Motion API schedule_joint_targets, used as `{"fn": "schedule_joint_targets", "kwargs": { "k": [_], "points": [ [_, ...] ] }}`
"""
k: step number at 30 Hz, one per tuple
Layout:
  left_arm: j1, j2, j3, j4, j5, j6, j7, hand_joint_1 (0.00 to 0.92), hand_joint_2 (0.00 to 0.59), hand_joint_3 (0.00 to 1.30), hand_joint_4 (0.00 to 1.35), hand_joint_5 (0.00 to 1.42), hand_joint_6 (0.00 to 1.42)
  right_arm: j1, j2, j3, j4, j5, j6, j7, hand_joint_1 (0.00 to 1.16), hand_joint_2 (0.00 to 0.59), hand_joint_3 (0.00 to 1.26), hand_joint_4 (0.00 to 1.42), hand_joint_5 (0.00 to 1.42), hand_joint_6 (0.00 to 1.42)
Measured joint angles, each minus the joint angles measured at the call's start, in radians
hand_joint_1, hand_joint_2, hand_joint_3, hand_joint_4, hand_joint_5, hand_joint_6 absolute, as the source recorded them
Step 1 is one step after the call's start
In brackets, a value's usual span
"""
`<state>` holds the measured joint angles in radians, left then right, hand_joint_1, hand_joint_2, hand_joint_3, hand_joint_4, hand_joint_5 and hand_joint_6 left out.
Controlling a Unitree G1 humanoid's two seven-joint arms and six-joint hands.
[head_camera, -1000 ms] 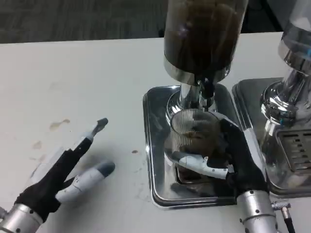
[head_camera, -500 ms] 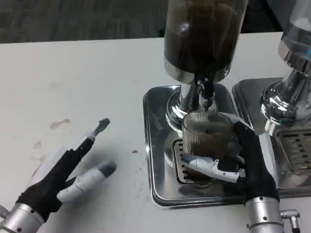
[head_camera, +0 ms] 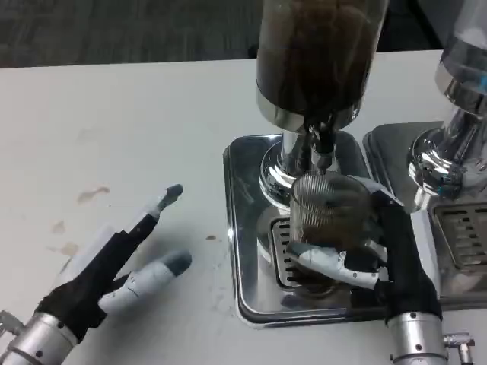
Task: Grasp the cup under the faucet to collect the drink, then remove the cup.
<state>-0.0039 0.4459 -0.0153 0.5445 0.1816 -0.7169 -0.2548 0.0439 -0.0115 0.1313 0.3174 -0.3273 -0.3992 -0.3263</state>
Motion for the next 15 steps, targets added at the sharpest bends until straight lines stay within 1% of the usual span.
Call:
{"fn": "schedule_joint_targets", "kwargs": {
  "k": [5,13,15],
  "points": [
    [0.0,0.001,0.0,0.0,0.0,0.0,0.0,0.0,0.067,0.0,0.0,0.0,0.0,0.025,0.0,-0.001,-0.022,0.0,-0.01,-0.001,1.02,0.189,0.83,0.85,0.93,1.22],
    [0.003,0.002,-0.001,-0.005,0.0,0.0,0.0,0.0,0.067,0.0,0.0,0.0,0.0,0.069,-0.007,0.001,-0.096,0.0,-0.018,0.004,1.0,0.217,0.86,0.88,0.96,1.25],
    [0.004,0.004,-0.001,-0.007,0.0,0.0,0.0,0.0,0.067,0.0,0.0,0.0,0.0,0.085,-0.014,0.007,-0.112,-0.012,-0.02,0.006,1.0,0.219,0.86,0.89,0.96,1.26]
  ]
}}
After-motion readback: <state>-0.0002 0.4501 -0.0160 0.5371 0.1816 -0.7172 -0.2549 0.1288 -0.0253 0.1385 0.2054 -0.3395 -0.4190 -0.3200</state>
